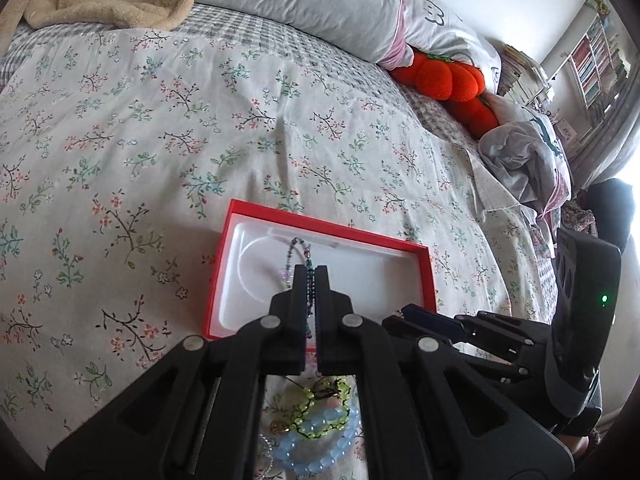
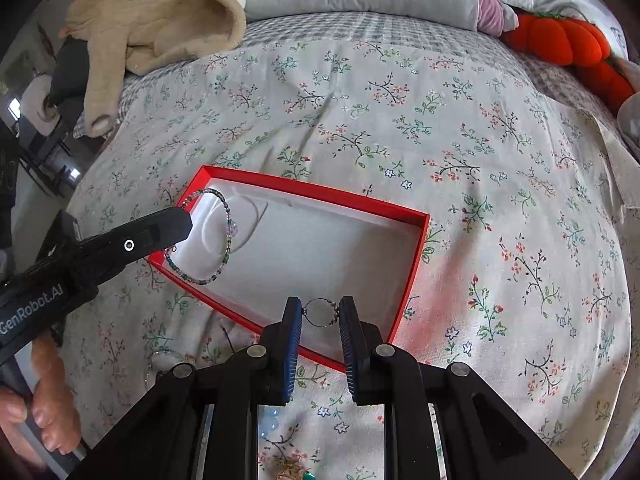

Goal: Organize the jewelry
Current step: 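Lower the bracelet into the red box with the left tool while the right tool releases the ring there, then withdraw both open tools from the red box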

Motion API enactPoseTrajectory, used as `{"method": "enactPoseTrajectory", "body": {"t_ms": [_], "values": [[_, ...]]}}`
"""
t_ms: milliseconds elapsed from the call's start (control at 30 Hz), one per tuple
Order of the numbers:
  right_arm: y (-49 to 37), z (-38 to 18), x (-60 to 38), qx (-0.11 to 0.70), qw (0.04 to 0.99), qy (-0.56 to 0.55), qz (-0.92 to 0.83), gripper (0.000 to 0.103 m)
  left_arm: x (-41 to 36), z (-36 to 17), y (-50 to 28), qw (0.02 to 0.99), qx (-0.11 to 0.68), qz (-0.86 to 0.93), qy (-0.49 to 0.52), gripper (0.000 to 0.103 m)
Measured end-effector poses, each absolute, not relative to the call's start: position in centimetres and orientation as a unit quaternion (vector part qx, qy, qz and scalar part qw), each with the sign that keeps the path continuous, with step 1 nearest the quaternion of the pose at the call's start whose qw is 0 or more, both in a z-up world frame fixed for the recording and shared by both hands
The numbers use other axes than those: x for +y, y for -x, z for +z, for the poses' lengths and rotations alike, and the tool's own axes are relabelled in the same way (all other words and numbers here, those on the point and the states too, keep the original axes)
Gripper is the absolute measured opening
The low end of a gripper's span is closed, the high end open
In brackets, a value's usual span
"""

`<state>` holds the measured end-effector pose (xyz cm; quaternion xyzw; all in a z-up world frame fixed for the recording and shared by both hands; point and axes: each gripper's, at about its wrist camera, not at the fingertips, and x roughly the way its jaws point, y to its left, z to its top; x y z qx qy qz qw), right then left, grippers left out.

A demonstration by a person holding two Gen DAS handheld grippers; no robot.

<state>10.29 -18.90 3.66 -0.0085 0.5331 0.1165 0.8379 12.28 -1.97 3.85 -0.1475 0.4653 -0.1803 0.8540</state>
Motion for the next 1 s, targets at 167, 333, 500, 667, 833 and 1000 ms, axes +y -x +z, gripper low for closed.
{"method": "enactPoseTrajectory", "body": {"t_ms": [167,333,500,667,833,1000], "values": [[-10.5,3.3,-18.9,0.534,0.838,0.008,0.114,0.019,-1.5,2.8,-12.7,0.851,0.479,-0.16,0.142,0.004],[-10.6,3.4,-19.0,0.528,0.841,0.0,0.114,0.02,-1.6,2.9,-12.6,0.859,0.475,-0.147,0.124,0.008],[-10.2,4.5,-19.4,0.526,0.843,-0.006,0.116,0.022,-1.7,3.5,-12.0,0.863,0.476,-0.137,0.096,0.028],[-9.1,5.3,-19.6,0.526,0.842,-0.003,0.12,0.025,-1.5,4.2,-10.7,0.865,0.478,-0.133,0.07,0.046],[-7.5,5.9,-20.0,0.526,0.842,-0.004,0.119,0.029,-1.3,4.4,-9.1,0.866,0.481,-0.129,0.036,0.063],[-5.7,6.2,-20.2,0.521,0.845,-0.005,0.116,0.055,-0.6,3.7,-7.7,0.859,0.497,-0.121,0.015,0.075]]}}
